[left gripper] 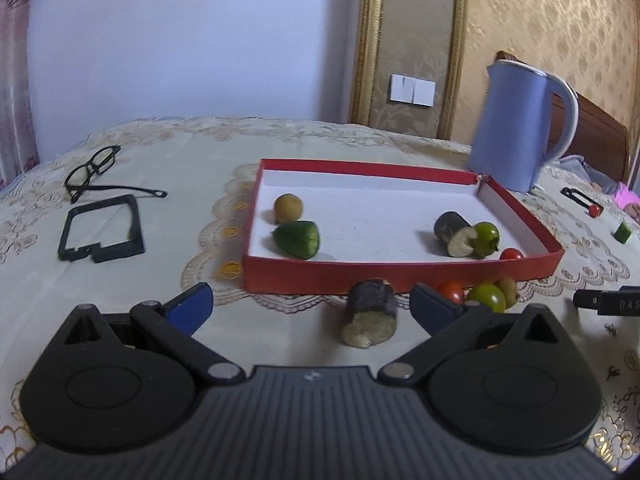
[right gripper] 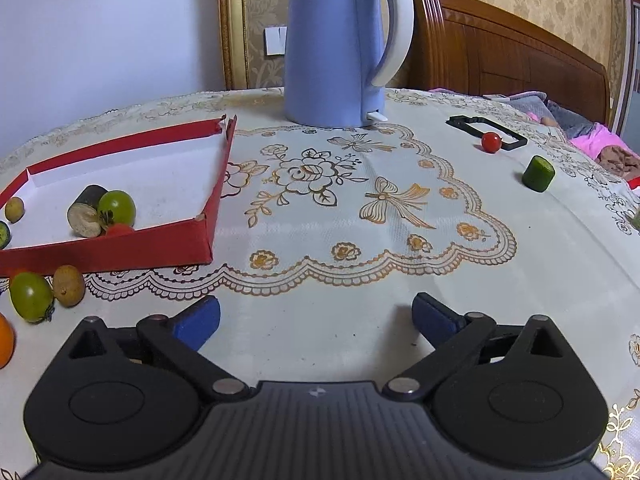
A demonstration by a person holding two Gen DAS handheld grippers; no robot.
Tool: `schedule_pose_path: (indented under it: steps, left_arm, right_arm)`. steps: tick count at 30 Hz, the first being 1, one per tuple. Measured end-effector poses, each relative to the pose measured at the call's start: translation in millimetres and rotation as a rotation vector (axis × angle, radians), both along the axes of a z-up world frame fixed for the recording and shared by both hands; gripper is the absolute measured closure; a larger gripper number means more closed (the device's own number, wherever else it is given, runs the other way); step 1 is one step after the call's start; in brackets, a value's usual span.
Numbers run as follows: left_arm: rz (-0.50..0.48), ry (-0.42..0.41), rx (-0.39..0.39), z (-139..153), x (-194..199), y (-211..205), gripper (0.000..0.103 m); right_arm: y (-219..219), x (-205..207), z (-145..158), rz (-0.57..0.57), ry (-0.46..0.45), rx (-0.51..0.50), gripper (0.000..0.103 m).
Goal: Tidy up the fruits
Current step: 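Move the left gripper toward another dark cut cylinder piece, then close the left gripper on the dark cut cylinder piece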
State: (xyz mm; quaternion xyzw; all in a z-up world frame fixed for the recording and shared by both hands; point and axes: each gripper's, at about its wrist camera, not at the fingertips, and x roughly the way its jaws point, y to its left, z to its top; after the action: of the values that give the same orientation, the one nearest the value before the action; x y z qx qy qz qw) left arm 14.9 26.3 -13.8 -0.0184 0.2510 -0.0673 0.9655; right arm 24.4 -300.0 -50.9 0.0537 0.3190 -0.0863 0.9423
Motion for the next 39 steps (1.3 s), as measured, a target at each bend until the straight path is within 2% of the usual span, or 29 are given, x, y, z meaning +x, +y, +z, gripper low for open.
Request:
schedule_pose_path:
  steps: [4,8,11,14,17,19,21,23,26,39]
  left_arm:
    - [-0.021,0.018,-0.002,-1.8,5.8,-6.9,0.0]
    - [-0.055,0.016,0.027,-6.6,8.6,-12.7,0.0]
    - [-0.044,0.034,0.042,-11.6,15.4,-15.0,0.002]
    - [-0.054,0.091,0.033,-17.4,24.6,-14.6,0.024]
    - [-0.053,0.097,0.021,-19.7,25.1,-11.8,0.028]
    - [-0.073,0.089,0.014,-18.8,23.1,-12.1,0.042]
    - [-0.1,0.086,0.022,-18.8,21.6,-15.7,0.064]
    - [-0.104,0.078,0.067,-19.4,20.7,-23.2,0.072]
    - [-0.107,0.071,0.083,-19.1,19.9,-26.6,0.073]
    - [-0.144,0.02,0.037,4.1,17.7,-30.2,0.073]
  right_arm:
    - [-0.1,0.5,-0.3,0.0,-0.001,0.001,0.0]
    - [-0.5,0.5,-0.3,0.0,-0.001,0.002,0.0]
    - [-0.6,0.4,-0.1,0.0,-0.001,0.002,0.0]
    - [-0.5,0.3,-0.1,0.0,-0.001,0.003,0.0]
    - [-0.5,0.2,-0.1,0.0,-0.001,0.002,0.0]
    - [-0.5,0.2,0.0,0.0,-0.001,0.002,0.0]
    - [-0.4,0.2,0.0,0.0,-0.001,0.002,0.0]
    - [-0.5,0.1,0.0,0.0,-0.001,0.002,0.0]
    - [-0.4,0.2,0.1,-0.007,0.0,0.0,0.0]
    - [-0.9,0.0,0.3,-0.01,-0.003,0.004,0.0]
